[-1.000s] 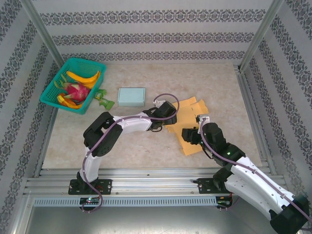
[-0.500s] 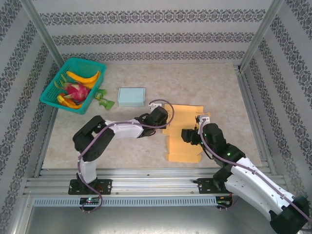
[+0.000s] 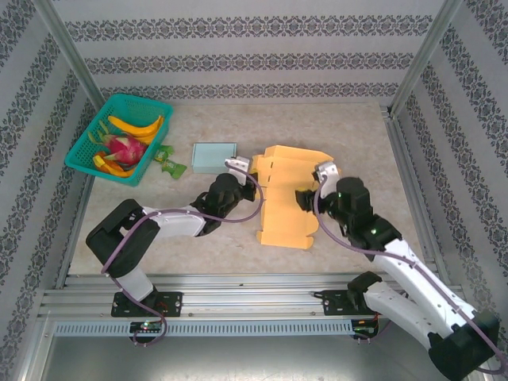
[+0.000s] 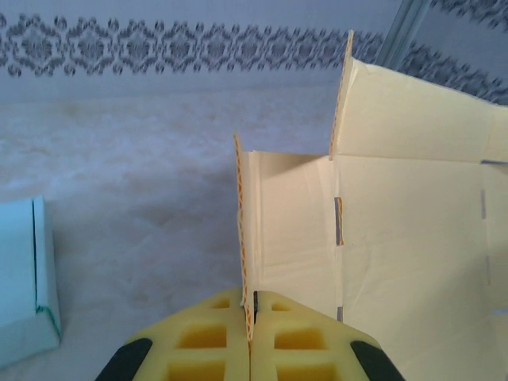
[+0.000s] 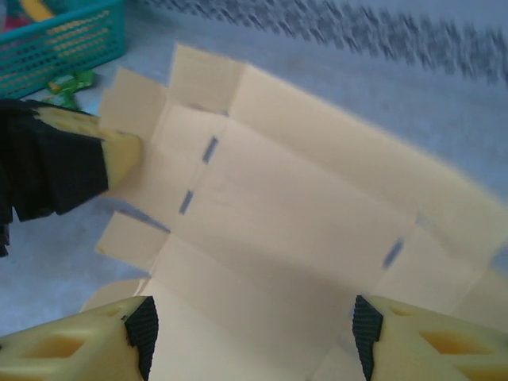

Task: Fold the paper box

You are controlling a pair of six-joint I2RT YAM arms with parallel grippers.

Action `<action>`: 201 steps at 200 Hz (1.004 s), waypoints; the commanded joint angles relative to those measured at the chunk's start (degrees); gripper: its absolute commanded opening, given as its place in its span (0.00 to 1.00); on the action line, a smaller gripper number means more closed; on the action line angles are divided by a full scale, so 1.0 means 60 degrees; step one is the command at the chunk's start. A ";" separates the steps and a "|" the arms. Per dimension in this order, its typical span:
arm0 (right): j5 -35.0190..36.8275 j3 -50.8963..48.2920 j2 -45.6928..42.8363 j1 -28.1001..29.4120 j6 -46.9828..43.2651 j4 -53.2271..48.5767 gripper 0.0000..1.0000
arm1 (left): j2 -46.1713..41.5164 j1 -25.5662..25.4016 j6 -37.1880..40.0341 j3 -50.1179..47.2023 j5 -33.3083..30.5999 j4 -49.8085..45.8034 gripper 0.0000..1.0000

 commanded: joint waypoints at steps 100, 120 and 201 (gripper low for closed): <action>-0.6015 0.9267 0.6532 -0.2821 -1.1767 -0.8151 0.65 | 0.0334 0.0127 0.0204 -0.0787 0.1262 0.2382 0.00; -0.5924 0.9695 0.7345 -0.2809 -1.2525 -0.9241 0.60 | 0.0553 0.0127 0.0285 -0.0722 0.0931 0.2382 0.00; -0.4223 0.9925 0.8691 -0.2836 -1.2676 -0.9650 0.61 | 0.0584 0.0127 0.0374 -0.0909 0.1115 0.2685 0.00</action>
